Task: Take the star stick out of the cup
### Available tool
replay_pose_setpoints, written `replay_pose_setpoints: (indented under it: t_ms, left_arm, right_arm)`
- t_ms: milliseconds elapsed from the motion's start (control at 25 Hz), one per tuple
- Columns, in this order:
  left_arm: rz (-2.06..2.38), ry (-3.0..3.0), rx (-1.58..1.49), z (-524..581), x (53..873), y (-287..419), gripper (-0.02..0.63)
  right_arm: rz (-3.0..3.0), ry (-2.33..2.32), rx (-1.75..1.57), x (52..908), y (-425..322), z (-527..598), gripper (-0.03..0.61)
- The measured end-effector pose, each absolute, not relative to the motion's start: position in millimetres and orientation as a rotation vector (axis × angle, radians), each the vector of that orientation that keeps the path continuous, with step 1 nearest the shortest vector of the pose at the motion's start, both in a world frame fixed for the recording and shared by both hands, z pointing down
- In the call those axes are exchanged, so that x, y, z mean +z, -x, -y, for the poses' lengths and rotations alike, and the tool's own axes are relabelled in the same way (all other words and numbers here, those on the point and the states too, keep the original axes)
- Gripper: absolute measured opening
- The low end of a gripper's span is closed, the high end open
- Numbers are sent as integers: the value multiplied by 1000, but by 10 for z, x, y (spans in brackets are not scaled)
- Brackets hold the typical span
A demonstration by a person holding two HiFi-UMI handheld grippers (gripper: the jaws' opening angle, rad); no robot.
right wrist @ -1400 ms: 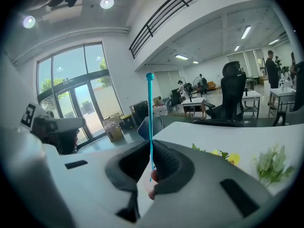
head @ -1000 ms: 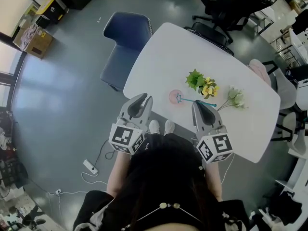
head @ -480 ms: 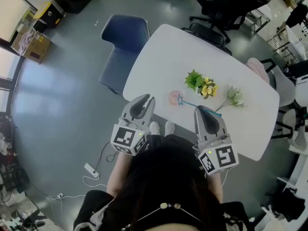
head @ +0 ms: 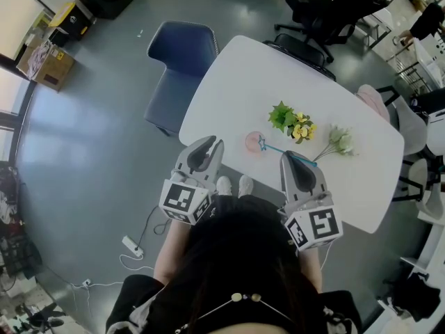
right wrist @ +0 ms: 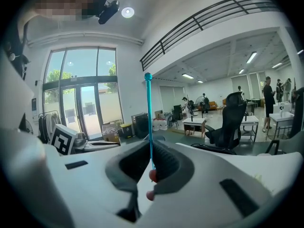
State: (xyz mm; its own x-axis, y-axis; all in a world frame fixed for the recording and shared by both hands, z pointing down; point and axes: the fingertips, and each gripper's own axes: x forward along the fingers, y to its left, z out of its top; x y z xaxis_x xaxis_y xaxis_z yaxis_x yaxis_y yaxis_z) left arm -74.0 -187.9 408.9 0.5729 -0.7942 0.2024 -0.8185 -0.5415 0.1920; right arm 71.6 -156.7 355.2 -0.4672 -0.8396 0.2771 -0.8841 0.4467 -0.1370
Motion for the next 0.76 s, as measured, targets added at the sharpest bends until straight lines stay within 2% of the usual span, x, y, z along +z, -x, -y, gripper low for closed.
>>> replay_pose_setpoints:
  t_ms: [760]
  left_arm:
    - [1354,-2536,126,1885,4056,766,63]
  right_arm:
    - [2498,-1554,414,3627,-789,1610,18]
